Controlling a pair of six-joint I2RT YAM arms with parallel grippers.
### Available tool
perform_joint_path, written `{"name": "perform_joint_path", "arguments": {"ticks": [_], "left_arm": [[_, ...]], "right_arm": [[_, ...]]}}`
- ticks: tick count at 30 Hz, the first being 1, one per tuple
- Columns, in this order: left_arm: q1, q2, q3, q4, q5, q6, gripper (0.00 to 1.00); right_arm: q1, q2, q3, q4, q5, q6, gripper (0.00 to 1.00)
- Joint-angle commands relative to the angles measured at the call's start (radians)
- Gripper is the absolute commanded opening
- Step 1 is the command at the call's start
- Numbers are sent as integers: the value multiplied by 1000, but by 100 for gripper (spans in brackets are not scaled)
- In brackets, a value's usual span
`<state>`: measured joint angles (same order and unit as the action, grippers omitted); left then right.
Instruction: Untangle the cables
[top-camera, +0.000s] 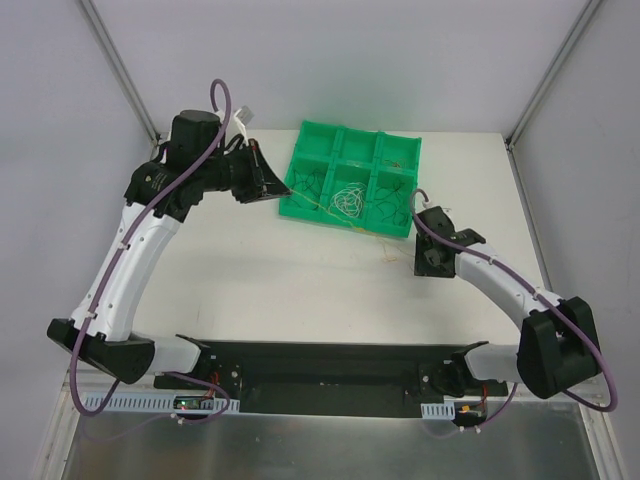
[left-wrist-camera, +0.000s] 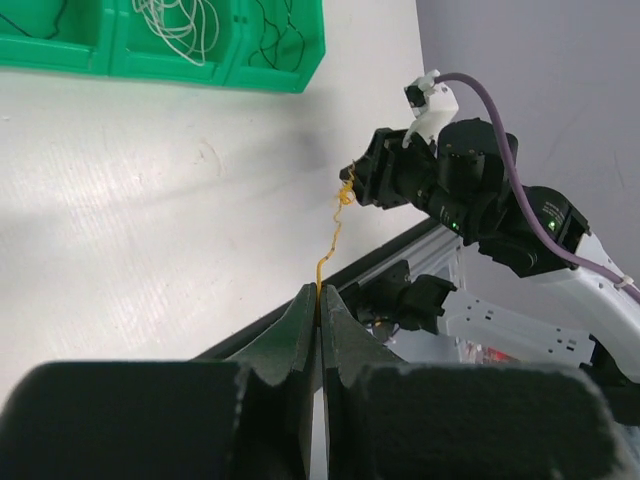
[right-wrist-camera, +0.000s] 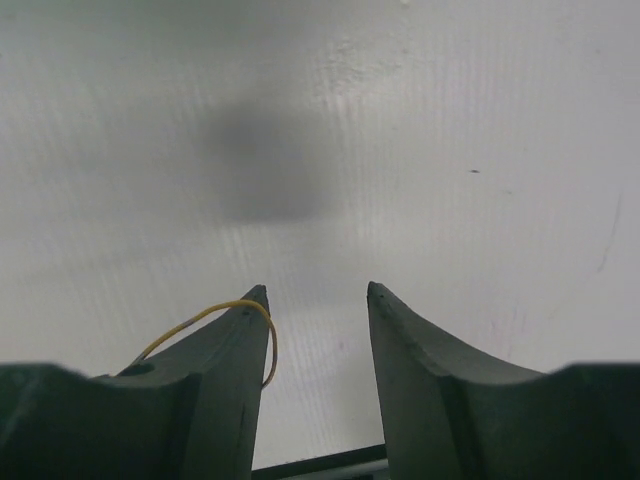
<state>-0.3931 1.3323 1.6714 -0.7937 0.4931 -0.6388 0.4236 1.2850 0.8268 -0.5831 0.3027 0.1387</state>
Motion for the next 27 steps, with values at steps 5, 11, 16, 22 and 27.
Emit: {"name": "perform_joint_path", "arguments": {"ticks": [5,11,16,22,27], "left_arm": [[25,-137,33,-28,-229,85,0],[30,-226,48,-108,-572,157,0],[30,-280,65,-151,-796,220,0],[30,-314,70,-202,-999,283,0],[30,-280,13,-144,-680,326,0]], "right_arm": [[-37,36,34,-169,220,-40,61],[-71,33,48,-184,227,-42,71],[-117,30,48,-184,233,-42,79],[-190,17,40,-155,132,-48,79],[-190,-85,15,4,-208,-175,59]]}}
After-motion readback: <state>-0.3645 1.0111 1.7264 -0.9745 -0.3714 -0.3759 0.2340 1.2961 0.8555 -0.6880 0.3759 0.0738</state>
